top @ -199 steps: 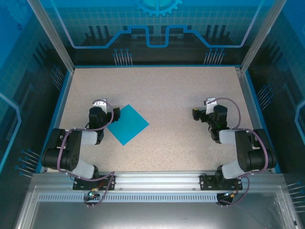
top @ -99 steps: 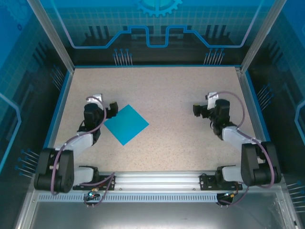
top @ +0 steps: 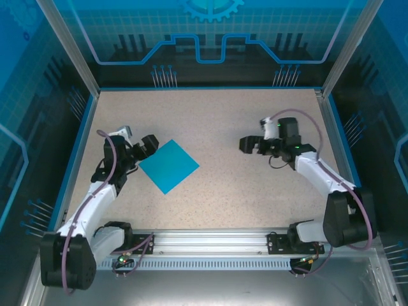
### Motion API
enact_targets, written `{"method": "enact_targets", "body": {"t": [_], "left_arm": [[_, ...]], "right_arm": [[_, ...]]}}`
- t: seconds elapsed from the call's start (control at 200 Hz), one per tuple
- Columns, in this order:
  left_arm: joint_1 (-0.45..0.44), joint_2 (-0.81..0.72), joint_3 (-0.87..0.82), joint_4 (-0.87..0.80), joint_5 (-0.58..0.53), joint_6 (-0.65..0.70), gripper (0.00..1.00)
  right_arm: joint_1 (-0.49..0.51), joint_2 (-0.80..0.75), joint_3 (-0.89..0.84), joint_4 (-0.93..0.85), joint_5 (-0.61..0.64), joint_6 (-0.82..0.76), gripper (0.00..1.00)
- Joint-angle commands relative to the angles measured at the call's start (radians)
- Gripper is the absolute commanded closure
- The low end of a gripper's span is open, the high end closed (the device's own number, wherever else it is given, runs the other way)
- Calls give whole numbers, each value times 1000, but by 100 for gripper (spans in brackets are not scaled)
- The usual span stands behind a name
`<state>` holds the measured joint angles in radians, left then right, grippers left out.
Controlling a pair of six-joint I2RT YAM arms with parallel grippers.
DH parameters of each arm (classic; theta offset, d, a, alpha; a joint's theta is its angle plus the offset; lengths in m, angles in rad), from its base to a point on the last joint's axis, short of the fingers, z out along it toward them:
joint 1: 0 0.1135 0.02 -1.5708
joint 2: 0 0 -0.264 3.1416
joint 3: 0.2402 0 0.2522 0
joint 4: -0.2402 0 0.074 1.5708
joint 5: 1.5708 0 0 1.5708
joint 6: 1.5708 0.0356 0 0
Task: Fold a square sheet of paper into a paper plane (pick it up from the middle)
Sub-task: Move the square sheet of paper to the center of the table.
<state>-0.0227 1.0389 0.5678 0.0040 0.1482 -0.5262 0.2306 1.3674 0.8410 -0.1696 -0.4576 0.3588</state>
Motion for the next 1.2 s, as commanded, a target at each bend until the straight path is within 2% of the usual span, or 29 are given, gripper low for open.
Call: {"method": "enact_targets", "body": {"t": [0.0, 0.175, 0.245, 0.41, 0.655, 0.755, 0.98, 1.195], "left_arm": [[-45, 107, 23, -52, 173, -52, 2], [-114, 302, 134, -171, 104, -33, 2], [-114, 327, 142, -212, 36, -64, 2], [-112, 259, 90, -219, -69, -101, 2], [-99, 120, 40, -326, -268, -133, 2], [-77, 68, 7, -330, -272, -143, 1], [-57, 36, -11, -346, -276, -152, 1], [-57, 32, -24, -286, -154, -130, 1]], "right_arm": [[158, 45, 71, -47, -5, 30, 1], [305, 177, 160, 11, 39, 83, 1], [362, 243, 218, 0, 52, 85, 5], [481, 446, 415, -58, 92, 95, 11], [582, 751, 738, -180, 95, 124, 18], [588, 833, 825, -217, 120, 150, 20], [587, 910, 872, -272, 199, 182, 23], [545, 841, 719, -258, 312, 240, 25]]}}
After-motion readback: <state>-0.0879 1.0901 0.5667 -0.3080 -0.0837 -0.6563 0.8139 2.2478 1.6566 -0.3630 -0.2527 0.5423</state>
